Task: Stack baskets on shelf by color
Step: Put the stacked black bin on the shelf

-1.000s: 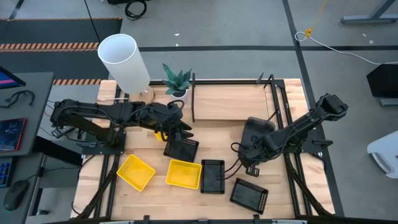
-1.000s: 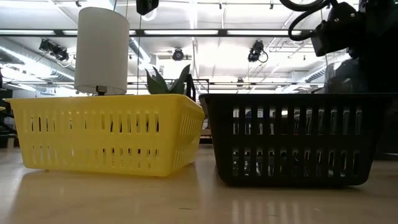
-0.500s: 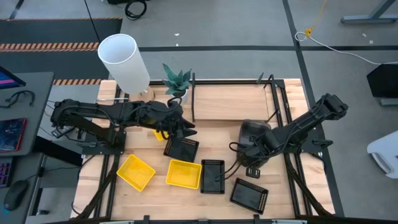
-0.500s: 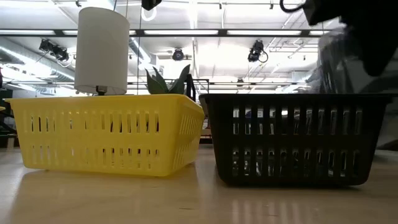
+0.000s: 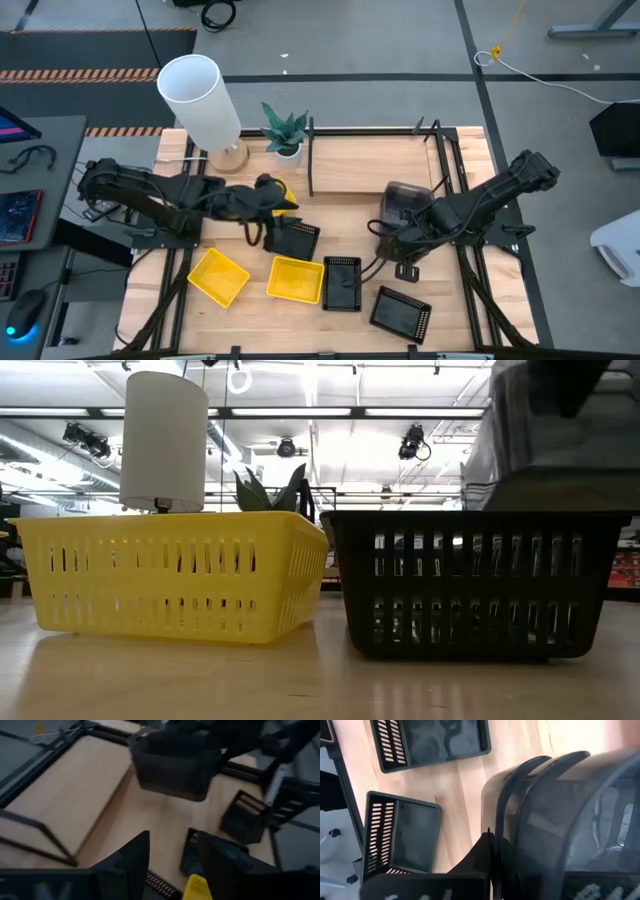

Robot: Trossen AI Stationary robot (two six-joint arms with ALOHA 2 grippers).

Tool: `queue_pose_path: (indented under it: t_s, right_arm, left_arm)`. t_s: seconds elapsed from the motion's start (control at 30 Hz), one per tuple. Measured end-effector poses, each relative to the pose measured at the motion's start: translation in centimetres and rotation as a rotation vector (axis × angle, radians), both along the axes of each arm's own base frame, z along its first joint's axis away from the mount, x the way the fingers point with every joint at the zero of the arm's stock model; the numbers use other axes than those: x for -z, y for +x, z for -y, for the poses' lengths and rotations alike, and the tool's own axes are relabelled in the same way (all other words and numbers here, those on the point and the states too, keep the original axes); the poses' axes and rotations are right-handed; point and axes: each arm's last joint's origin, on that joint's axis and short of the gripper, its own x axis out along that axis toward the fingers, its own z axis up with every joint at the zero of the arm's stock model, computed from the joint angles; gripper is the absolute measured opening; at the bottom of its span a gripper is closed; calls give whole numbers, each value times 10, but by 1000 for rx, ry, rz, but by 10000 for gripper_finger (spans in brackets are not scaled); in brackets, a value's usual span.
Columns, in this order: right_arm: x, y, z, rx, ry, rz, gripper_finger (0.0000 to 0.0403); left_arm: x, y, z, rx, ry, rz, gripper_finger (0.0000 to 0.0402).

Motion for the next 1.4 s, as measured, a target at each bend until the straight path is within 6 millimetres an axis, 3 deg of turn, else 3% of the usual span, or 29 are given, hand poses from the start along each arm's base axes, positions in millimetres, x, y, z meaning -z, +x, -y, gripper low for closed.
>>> queue_pose_path:
  t_s: [0.17,0.5,0.87,1.1,1.4]
  right_arm:
    - [-10,3,7,-19,-9,17,15]
    - [-18,13,56,-113,-70,-22,15]
    - [-15,6,138,-161,-131,-144,15]
    - [7,-10,187,-139,-137,-224,15]
    - [29,-25,222,-139,-123,-208,15]
  left_arm:
    - [6,1,0,7,22,-3,172]
    - [67,11,-10,37,-134,56,172]
    - [64,11,-34,12,-174,96,172]
    - [65,12,-58,0,-184,91,171]
    - [65,11,-72,-18,-202,91,172]
